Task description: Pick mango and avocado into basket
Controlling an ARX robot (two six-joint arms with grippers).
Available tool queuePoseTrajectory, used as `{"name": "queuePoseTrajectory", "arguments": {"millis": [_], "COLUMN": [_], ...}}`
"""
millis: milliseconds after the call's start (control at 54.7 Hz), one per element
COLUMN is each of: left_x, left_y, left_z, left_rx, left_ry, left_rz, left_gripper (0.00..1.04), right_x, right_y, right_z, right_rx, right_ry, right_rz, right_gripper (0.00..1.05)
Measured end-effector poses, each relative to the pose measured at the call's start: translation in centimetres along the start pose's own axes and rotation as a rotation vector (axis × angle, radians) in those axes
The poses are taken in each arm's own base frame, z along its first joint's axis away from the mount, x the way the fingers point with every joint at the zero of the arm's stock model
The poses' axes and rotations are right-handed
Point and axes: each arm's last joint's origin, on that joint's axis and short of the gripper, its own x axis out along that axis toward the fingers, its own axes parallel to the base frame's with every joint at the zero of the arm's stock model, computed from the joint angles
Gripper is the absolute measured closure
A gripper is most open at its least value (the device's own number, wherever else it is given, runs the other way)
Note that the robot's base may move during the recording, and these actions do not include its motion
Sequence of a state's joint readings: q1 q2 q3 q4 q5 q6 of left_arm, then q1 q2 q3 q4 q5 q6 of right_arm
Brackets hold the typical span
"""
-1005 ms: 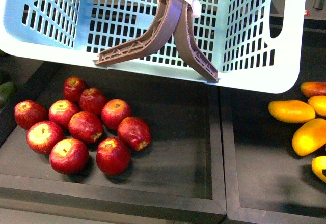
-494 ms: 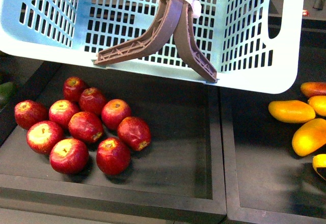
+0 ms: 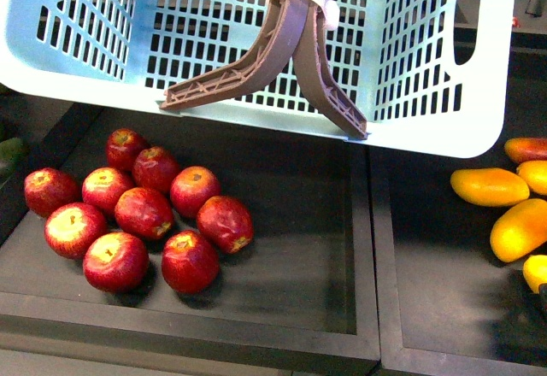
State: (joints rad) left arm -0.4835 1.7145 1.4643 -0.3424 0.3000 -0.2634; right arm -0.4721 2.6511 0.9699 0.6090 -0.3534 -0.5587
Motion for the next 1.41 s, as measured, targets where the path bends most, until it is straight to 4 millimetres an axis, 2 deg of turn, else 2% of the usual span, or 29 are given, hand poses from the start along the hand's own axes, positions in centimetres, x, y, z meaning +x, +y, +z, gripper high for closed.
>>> {"name": "queuePoseTrajectory", "arguments": {"millis": [183, 366, 402, 603, 786, 896, 1206, 1280, 1316, 1408], "left_x": [0.0, 0.0, 0.0, 0.0, 0.0, 0.0, 0.0, 0.0, 0.0, 0.0], "left_y": [0.0, 0.0, 0.0, 0.0, 0.0, 0.0, 0.0, 0.0, 0.0, 0.0], "left_z": [0.0, 0.0, 0.0, 0.0, 0.0, 0.0, 0.0, 0.0, 0.0, 0.0], "left_rx": [0.000, 0.000, 0.000, 0.000, 0.000, 0.000, 0.000, 0.000, 0.000, 0.000], "left_ry": [0.000, 0.000, 0.000, 0.000, 0.000, 0.000, 0.000, 0.000, 0.000, 0.000], "left_rz": [0.000, 0.000, 0.000, 0.000, 0.000, 0.000, 0.000, 0.000, 0.000, 0.000], "left_gripper": [0.98, 0.98, 0.98, 0.98, 0.98, 0.98, 0.98, 0.98, 0.98, 0.98], "right_x": [0.0, 0.0, -0.1, -0.9, -3.3, -6.6, -14.4, -16.2, -18.3, -21.5], "right_y": [-0.2, -0.2, -0.2, 0.2, 0.2, 0.2, 1.9, 2.6, 3.5, 5.6], "right_z": [0.0, 0.0, 0.0, -0.1, 1.8, 4.6, 9.4, 10.8, 12.3, 14.9], "right_rx": [0.008, 0.009, 0.013, 0.048, 0.090, 0.113, 0.145, 0.146, 0.132, 0.112], "right_ry": [-0.006, -0.010, -0.013, -0.024, -0.101, -0.206, -0.375, -0.420, -0.476, -0.563], "right_rz": [-0.009, -0.022, -0.024, -0.005, 0.020, 0.040, 0.126, 0.151, 0.172, 0.209], "right_gripper": [0.10, 0.36, 0.38, 0.40, 0.40, 0.40, 0.40, 0.40, 0.40, 0.40]}}
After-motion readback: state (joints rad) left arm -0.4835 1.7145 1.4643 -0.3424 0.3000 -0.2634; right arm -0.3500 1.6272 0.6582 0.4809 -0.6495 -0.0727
